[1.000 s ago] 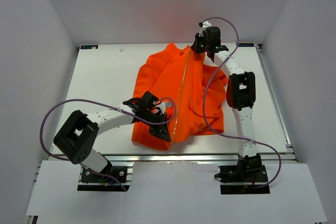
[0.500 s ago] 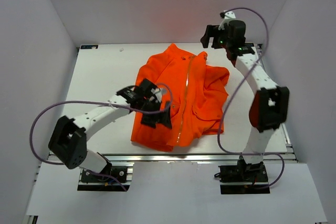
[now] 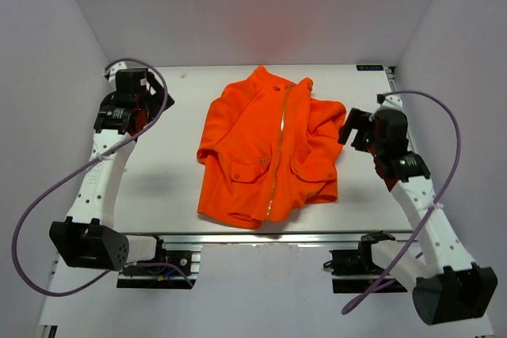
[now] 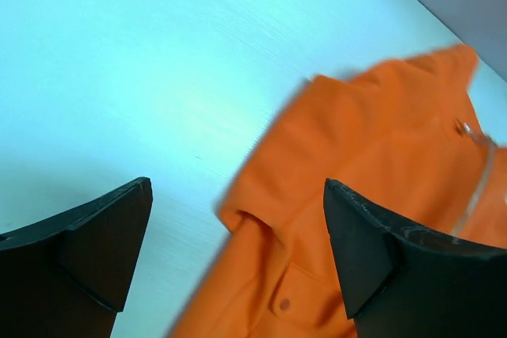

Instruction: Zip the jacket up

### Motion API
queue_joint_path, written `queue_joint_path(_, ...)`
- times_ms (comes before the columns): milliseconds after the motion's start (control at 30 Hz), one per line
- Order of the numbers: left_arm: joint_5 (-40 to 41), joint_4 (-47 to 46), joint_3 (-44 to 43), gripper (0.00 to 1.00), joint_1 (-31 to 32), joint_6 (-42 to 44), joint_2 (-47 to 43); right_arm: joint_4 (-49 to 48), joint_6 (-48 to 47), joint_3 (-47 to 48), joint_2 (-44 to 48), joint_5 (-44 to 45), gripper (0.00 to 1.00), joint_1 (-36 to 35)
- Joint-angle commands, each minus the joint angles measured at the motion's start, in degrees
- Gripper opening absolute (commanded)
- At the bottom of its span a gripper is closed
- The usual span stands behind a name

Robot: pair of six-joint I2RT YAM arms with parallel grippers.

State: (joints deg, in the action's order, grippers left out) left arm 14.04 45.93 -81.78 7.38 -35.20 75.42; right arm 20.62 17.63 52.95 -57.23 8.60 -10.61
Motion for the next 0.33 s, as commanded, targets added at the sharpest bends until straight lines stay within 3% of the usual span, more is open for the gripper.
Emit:
queue_joint_path(0,3.27,-0.57,5.39,0.98,-2.54,-2.50,-5.36,0.73,0.64,-3.55,6.42,1.95,0.89,0.07)
queue_joint_path(133,1.17,-5.23,11.19,0.98,-2.89,-3.03,-10.53,-3.38,1.97,-6.45,11.51,-5.07,0.89,0.15)
queue_joint_path(300,-0.59,-8.41,14.01,0.98,-2.89,-2.68,-13.37,-5.68,1.36,-7.77,13.46,-5.26,0.90,0.15)
